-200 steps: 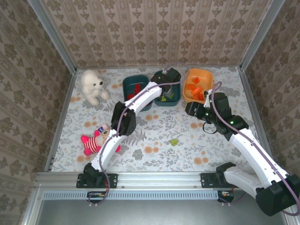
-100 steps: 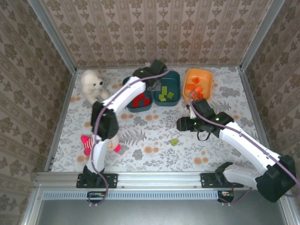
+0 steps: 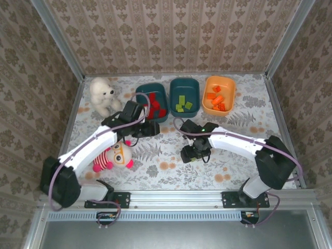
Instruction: Sort the legos into containers by color
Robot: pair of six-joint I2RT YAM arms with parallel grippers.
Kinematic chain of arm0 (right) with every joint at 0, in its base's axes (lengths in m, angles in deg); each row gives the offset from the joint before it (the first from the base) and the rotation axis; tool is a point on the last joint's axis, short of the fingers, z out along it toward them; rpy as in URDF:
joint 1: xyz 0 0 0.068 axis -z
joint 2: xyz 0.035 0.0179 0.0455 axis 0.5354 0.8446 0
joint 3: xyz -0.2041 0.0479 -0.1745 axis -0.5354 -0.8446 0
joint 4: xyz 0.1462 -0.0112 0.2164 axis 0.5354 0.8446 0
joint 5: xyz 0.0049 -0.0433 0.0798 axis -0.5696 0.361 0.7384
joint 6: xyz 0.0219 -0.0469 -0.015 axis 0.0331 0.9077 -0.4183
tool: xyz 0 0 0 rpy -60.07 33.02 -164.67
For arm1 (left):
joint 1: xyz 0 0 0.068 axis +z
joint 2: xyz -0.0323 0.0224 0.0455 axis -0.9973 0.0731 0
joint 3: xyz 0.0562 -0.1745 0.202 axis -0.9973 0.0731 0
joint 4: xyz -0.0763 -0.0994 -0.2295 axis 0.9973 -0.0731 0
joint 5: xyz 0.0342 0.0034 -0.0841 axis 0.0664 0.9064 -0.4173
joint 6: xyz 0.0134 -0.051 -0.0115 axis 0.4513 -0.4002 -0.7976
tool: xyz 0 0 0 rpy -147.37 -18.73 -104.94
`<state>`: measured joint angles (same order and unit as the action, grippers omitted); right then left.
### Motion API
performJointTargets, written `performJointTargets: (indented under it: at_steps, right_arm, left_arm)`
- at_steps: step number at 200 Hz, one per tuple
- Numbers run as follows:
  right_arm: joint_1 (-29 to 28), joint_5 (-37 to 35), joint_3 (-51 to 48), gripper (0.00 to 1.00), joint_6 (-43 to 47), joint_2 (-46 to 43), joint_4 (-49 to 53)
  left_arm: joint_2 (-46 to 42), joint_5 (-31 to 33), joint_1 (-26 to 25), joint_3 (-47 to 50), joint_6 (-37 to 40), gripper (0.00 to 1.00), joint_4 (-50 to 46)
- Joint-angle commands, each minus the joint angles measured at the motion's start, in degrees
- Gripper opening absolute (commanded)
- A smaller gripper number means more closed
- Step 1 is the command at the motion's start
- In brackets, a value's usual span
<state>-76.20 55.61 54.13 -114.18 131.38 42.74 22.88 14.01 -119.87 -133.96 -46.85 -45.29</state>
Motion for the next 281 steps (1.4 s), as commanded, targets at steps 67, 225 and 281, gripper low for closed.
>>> performJointTargets:
  at_steps: [67, 225, 281]
  right_arm:
    - [-0.12, -4.78, 4.02, 0.59, 0.64, 10.13, -0.08]
    - [12.58, -12.5, 41.4, 0.29, 2.87, 17.4, 9.44]
    - [20.41, -18.49, 67.91, 0.3, -2.87, 38.99, 8.31]
  left_arm:
    - [-11.82, -1.98, 0.4, 5.89, -4.79, 0.59, -0.66]
    - [0.26, -1.16, 5.64, -6.33, -8.09, 0.58, 4.93]
    - [12.01, -5.13, 13.67, -16.59, -10.7, 0.58, 11.93]
